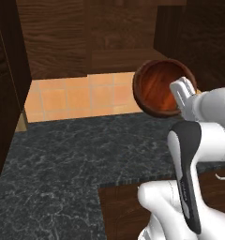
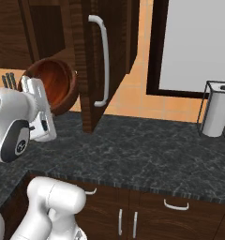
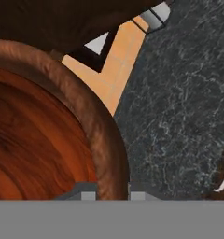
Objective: Pick up the bowls on the counter and stack them on top of one another in the open cabinet. Place the smaller bowl on top of the larger bowl.
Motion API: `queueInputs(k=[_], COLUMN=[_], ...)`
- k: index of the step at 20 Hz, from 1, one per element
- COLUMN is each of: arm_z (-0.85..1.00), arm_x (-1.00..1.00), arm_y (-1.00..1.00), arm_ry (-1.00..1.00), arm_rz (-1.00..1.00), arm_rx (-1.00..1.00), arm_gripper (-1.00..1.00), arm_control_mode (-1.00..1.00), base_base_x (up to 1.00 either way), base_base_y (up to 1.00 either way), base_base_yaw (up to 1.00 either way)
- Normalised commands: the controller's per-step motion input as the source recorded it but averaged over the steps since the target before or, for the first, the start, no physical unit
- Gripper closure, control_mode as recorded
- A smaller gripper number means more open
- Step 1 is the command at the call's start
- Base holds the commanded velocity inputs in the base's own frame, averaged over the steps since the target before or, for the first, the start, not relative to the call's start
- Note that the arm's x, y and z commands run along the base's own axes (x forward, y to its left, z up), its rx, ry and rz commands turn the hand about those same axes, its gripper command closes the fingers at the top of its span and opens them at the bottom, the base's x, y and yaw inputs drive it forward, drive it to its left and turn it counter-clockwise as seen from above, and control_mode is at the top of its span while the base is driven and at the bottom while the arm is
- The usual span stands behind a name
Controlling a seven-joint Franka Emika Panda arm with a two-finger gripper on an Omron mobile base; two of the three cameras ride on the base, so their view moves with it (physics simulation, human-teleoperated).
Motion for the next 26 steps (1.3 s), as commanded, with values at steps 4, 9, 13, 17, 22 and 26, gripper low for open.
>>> queueInputs(k=[4,9,13,17,22,26], arm_z=[1.0,0.46,-0.13,0.1,0.07,0.0], arm_x=[-0.01,0.64,0.52,0.37,0.43,0.89], arm_y=[0.08,0.16,0.28,0.13,0.0,0.0], arm_ry=[-0.27,0.24,0.23,0.0,-0.01,0.02], arm_rz=[-0.1,0.0,0.0,-0.01,0.0,0.0], arm_rx=[0.24,0.05,-0.08,-0.06,0.0,0.0], arm_gripper=[1.0,1.0,1.0,1.0,1.0,1.0], arm_control_mode=[-1.0,-1.0,-1.0,-1.0,-1.0,-1.0], base_base_x=[0.0,0.0,0.0,0.0,0.0,0.0], base_base_y=[0.0,0.0,0.0,0.0,0.0,0.0], base_base_yaw=[0.0,0.0,0.0,0.0,0.0,0.0])
